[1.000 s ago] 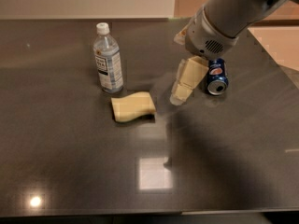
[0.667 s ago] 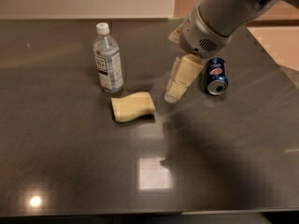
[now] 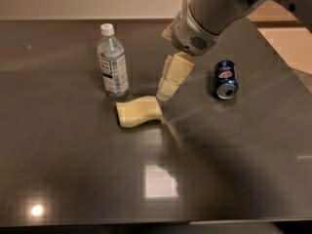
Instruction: Knock blue plastic bottle over
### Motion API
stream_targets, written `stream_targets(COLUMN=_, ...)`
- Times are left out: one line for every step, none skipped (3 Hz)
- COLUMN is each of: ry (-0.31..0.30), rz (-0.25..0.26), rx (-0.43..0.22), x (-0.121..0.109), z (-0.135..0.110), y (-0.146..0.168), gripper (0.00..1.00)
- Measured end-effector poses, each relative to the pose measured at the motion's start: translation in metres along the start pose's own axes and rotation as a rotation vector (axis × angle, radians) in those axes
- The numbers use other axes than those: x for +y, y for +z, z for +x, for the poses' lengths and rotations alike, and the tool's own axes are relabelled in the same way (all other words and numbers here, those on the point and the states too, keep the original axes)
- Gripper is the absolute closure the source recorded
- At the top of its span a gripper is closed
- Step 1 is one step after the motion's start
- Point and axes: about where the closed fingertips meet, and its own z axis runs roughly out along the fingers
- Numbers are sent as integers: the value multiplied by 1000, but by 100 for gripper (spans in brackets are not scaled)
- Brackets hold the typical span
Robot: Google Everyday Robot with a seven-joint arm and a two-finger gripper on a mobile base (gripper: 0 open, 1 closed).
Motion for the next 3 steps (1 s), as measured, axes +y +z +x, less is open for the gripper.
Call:
stream_targets(ry=-2, rz=-4, rx=-19, x=-8, z=-10, y=8, gripper=0)
stream_targets(ry=-3, rz=-8, rx=-30, x=-12, z=-15, y=13, gripper=0)
stream_targets(ry=8, rz=-12, rx=-35, x=-17, z=-19, y=21, gripper=0)
